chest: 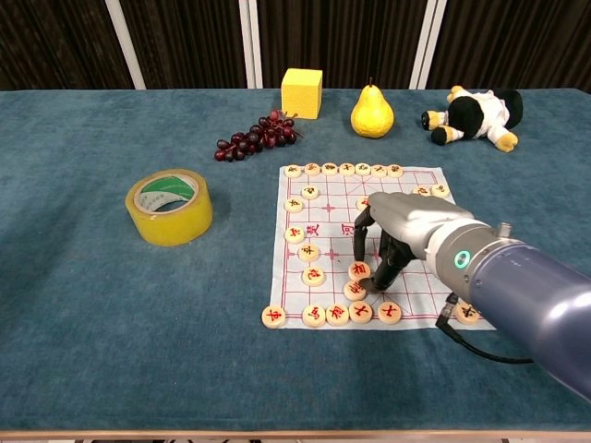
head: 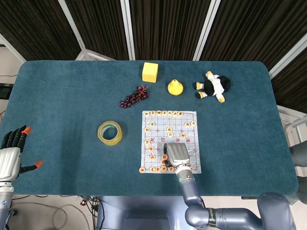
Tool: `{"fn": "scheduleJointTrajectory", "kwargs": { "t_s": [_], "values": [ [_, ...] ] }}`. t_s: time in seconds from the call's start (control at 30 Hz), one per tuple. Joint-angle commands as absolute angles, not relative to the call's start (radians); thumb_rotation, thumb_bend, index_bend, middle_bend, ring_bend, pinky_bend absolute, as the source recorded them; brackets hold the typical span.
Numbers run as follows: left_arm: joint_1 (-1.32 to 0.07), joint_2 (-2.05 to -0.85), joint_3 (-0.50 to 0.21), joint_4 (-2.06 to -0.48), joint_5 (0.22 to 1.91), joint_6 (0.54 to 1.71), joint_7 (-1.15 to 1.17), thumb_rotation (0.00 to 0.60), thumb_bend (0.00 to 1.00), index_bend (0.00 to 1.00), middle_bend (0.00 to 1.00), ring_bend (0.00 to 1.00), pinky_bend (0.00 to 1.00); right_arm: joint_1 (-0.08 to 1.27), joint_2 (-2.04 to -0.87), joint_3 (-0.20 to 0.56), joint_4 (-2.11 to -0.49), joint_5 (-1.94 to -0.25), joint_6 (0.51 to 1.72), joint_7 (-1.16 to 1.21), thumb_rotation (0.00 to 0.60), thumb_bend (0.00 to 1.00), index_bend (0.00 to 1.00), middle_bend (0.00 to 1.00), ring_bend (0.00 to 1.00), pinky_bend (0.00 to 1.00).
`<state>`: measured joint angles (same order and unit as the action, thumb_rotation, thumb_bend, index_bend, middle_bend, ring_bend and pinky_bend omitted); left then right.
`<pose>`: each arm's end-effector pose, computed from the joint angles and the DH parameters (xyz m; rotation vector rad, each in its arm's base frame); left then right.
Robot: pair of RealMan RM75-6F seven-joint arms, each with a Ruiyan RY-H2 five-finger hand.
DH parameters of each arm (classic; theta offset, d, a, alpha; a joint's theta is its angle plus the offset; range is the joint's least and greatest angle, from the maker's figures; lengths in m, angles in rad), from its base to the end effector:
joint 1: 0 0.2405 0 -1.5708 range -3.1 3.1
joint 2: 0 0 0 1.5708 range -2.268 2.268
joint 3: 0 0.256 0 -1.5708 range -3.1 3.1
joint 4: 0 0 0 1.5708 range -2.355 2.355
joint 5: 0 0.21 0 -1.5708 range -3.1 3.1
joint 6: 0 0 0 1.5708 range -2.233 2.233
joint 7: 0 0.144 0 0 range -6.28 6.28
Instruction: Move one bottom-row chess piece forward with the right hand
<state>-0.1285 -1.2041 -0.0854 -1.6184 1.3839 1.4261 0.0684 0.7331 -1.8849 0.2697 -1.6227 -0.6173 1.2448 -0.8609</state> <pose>-0.3088 0.2005 0.1334 -1.3250 -0.9731 -0.8873 -0.0994 -0.2857 -0.0886 1.6810 -1.2256 0.6950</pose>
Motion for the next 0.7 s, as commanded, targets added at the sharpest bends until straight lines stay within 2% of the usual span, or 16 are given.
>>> {"fn": "scheduleJointTrajectory", "kwargs": {
  "t_s": [0.03,0.7],
  "values": [
    [-0.129,-1.204,-0.085,-1.618,1.384,1.425,0.066,0.600,0.00,0.00,0.00,0.00,0.00,0.738,-1.889,0.273,-1.617,-0.622,1.249,-0.857,0.600,0.37,0.57,1.00,1.00,0.90],
    [-0.131,-1.202,-0.085,-1.623,1.379,1.418,0.064,0.600,0.00,0.00,0.00,0.00,0.00,0.757,-1.888,0.273,-1.593,-0.609,1.257,-0.861,0.600,0.37,0.57,1.00,1.00,0.90]
  ]
}}
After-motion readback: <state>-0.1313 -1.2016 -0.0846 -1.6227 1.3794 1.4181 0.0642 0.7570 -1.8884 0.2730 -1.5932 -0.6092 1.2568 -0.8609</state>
